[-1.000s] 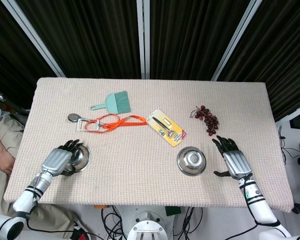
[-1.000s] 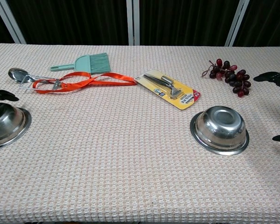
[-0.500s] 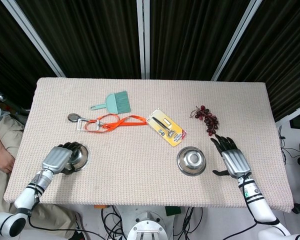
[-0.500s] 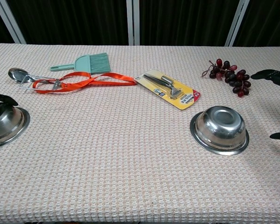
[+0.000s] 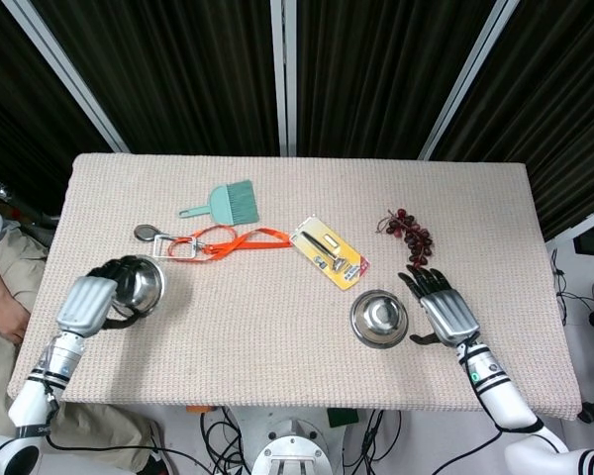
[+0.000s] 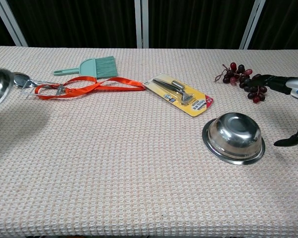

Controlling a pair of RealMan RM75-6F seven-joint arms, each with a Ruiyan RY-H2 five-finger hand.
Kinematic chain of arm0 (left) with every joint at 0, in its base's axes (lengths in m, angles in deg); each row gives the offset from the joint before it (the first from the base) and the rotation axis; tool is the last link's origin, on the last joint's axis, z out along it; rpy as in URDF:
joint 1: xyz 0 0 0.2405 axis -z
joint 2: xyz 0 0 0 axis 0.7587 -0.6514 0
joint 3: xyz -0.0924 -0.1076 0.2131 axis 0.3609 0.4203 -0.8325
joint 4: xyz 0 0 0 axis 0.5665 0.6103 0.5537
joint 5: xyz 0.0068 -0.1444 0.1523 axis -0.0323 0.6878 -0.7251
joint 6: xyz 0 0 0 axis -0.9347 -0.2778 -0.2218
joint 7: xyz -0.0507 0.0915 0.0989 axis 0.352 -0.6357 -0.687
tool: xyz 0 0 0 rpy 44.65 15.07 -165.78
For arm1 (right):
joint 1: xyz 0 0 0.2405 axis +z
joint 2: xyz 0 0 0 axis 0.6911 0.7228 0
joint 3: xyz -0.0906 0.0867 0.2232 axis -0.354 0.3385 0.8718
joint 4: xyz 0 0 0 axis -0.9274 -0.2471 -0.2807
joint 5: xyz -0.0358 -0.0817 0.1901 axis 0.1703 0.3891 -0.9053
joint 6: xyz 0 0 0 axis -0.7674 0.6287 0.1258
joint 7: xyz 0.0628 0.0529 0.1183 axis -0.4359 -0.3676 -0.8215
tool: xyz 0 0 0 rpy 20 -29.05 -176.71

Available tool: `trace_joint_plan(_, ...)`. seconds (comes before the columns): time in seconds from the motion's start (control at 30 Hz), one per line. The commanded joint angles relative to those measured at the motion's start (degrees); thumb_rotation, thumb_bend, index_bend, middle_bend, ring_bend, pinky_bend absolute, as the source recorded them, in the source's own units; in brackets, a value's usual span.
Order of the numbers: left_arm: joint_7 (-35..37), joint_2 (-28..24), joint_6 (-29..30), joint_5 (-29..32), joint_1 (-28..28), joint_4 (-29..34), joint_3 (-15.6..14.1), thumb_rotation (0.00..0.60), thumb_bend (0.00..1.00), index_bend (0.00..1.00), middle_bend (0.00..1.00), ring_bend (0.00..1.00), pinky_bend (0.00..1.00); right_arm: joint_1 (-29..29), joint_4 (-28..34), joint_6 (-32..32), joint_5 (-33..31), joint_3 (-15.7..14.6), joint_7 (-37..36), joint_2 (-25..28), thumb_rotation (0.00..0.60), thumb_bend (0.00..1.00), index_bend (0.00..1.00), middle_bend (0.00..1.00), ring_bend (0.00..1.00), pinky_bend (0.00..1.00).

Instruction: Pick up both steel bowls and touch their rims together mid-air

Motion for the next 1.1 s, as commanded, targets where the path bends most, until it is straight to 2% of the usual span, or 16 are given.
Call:
trace_joint_plan(0.03, 12.3, 1.0, 12.8, -2.3, -5.6, -2.0, 4.3, 0.600, 0.28, 0.52, 0.47, 0.36, 0.75, 2.4, 1.5, 3.2, -1.9, 0.5, 2.8, -0.3, 0.600, 0.05, 0.00, 0.00, 0.00, 0.10)
trace_joint_plan(0.17, 14.7, 1.5, 13.5, -3.0, -6.8, -4.2, 3.7, 0.600, 0.28, 0.52, 0.47, 0.36, 0.75, 4.9, 3.0, 7.0, -5.1, 0.6, 6.6, -0.5, 0.600, 0.05, 0.00, 0.00, 0.00, 0.11)
trace_joint_plan(0.33, 16.8, 2.3, 12.7, -2.9, -7.2, -5.2, 3.4, 0.600, 0.28, 0.52, 0.46, 0.36, 0.75, 6.8, 3.7, 8.5, -8.4, 0.8, 10.0, -1.5, 0.600, 0.06, 0.00, 0.00, 0.00, 0.15)
trace_joint_plan(0.7, 18.1, 3.0, 11.4, -2.6, -7.7, -6.7, 3.4, 0.600, 0.28, 0.52, 0.46, 0.36, 0.76, 9.9, 4.1, 10.9, -12.2, 0.2, 12.2, -2.4, 0.600, 0.13, 0.01, 0.11, 0.00, 0.22)
trace_joint_plan(0.8, 18.4, 3.2, 11.1, -2.6, -7.7, -7.0, 3.4, 0.600, 0.28, 0.52, 0.46, 0.36, 0.76, 10.6, 4.1, 10.8, -13.2, 0.0, 13.2, -2.9, 0.600, 0.16, 0.09, 0.16, 0.05, 0.26)
trace_joint_plan(1.1, 18.8, 3.6, 10.5, -2.5, -7.7, -7.7, 3.9, 0.600, 0.28, 0.52, 0.47, 0.36, 0.76, 11.2, 3.3, 8.7, -12.5, -0.2, 12.6, -4.0, 0.600, 0.19, 0.46, 0.31, 0.22, 0.38)
